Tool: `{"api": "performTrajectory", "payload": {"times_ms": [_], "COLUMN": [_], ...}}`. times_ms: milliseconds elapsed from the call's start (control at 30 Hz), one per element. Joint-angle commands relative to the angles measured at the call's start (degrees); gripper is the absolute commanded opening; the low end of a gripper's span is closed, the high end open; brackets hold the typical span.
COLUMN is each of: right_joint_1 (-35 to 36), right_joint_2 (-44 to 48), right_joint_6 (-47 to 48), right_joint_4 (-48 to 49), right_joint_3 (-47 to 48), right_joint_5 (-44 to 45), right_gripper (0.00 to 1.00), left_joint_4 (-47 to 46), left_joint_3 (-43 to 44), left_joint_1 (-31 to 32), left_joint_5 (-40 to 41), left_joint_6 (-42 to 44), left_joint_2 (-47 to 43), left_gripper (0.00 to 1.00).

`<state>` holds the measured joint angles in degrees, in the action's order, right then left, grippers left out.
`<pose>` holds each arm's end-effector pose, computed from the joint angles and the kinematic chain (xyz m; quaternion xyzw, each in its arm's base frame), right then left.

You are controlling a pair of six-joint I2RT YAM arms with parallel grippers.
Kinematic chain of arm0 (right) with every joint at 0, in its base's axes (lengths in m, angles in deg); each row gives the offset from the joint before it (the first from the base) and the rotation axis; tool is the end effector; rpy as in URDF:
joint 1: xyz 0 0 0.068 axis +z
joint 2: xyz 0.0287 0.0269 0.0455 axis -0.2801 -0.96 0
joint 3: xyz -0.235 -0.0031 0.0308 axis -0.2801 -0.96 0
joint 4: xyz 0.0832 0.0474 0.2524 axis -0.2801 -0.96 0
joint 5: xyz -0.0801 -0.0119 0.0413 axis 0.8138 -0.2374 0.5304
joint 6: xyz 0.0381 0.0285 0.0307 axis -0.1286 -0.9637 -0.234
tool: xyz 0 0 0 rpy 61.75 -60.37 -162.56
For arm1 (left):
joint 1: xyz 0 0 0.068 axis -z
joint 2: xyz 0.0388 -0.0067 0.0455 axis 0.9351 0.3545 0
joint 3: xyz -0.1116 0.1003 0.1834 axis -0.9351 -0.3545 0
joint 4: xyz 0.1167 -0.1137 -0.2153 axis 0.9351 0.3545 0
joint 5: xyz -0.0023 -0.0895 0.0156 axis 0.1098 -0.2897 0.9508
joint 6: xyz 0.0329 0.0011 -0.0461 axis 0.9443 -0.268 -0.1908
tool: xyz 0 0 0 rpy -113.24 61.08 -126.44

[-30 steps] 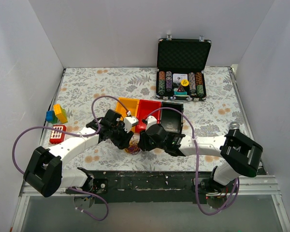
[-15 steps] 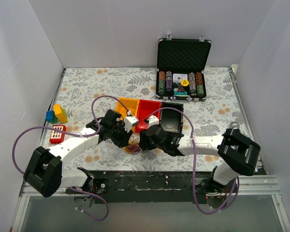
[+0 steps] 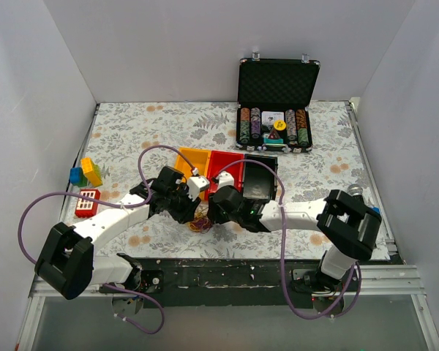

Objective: Untangle the cables

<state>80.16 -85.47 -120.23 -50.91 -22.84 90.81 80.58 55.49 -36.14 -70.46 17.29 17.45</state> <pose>0.1602 0.3010 0.1298 -0.1451 0.8765 0.2546 0.3819 0.2039 -0.1478 0.1528 0.1161 0.9485 -0.2560 0.1459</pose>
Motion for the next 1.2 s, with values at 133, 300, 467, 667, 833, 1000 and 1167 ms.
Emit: {"api": "performTrajectory", "payload": {"times_ms": [133, 300, 467, 667, 833, 1000, 1167], "right_joint_1": [1.8, 2.6, 6.5, 10.3, 11.1, 11.2, 11.2], "right_joint_2": [-3.2, 0.9, 7.5, 16.3, 26.3, 36.6, 41.9], "right_joint_6": [0.4, -0.6, -1.3, -5.7, -10.8, -14.0, -15.8], "right_joint_4": [-1.0, -5.0, -11.9, -20.3, -28.9, -36.6, -40.7], "right_joint_3": [4.3, 1.9, -0.2, -4.3, -7.8, -9.1, -10.2], "right_joint_5": [1.3, 6.4, 15.0, 21.6, 25.4, 28.2, 28.0], "right_gripper": [0.05, 0.01, 0.01, 0.01, 0.01, 0.01, 0.01], "left_joint_4": [-1.6, -2.3, -3.1, -3.5, -4.1, -4.9, -4.4], "left_joint_3": [-0.2, -0.8, -1.8, -2.6, -2.6, -2.2, -1.3], "left_joint_1": [-0.1, -0.1, -0.1, -0.1, -0.1, -0.1, -0.1], "left_joint_5": [-0.6, 0.0, 2.0, 4.9, 7.6, 10.2, 11.1], "left_joint_6": [0.6, 0.7, 1.2, 2.0, 2.2, 1.4, 0.8], "left_joint_2": [-1.9, -1.8, -2.4, -4.1, -4.6, -4.7, -5.3], "left_gripper": [0.27, 0.22, 0.08, 0.00, 0.00, 0.00, 0.11]}}
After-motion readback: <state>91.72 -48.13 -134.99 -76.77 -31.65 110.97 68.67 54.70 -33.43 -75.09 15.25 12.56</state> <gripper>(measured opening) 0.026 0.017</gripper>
